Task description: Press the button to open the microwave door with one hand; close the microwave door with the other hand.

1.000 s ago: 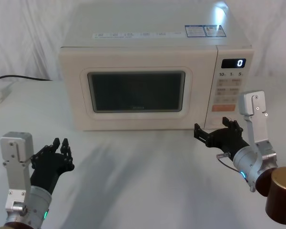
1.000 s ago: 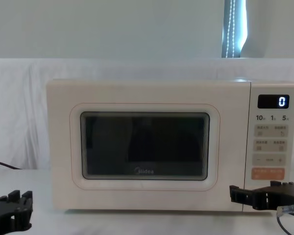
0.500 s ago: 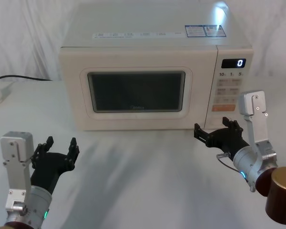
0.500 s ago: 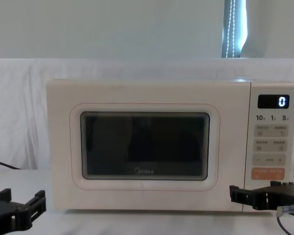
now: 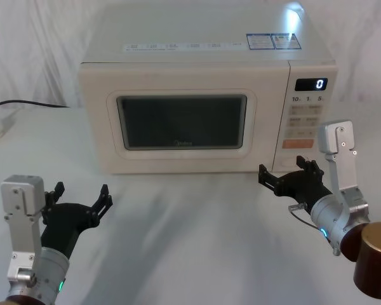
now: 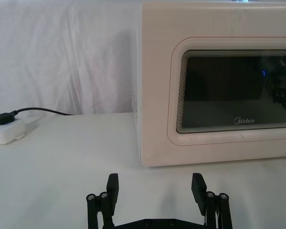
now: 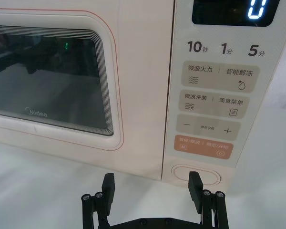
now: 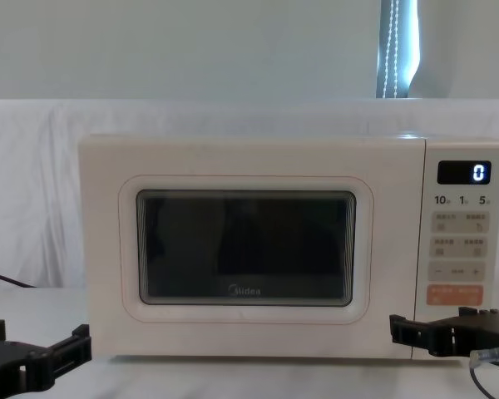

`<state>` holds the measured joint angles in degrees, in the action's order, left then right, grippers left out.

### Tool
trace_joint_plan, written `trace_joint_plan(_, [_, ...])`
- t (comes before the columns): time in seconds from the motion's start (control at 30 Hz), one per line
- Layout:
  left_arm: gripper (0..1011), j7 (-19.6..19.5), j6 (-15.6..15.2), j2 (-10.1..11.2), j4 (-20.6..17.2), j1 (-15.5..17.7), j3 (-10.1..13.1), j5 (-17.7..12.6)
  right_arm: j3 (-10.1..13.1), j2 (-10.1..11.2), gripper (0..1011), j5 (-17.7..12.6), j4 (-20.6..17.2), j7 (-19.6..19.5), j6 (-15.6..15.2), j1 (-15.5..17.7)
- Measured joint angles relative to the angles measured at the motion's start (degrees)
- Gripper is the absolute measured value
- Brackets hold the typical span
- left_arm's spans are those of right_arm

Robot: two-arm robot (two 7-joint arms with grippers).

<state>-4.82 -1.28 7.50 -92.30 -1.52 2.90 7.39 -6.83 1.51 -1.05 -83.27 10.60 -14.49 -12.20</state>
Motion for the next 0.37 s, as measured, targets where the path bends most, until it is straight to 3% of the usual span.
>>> trace_joint_plan(0.37, [1001, 0.0, 0.0, 0.0, 0.0, 0.0, 0.0, 0.0, 0.0, 0.0, 1002, 0.0, 0.0, 0.0, 0.0, 0.0])
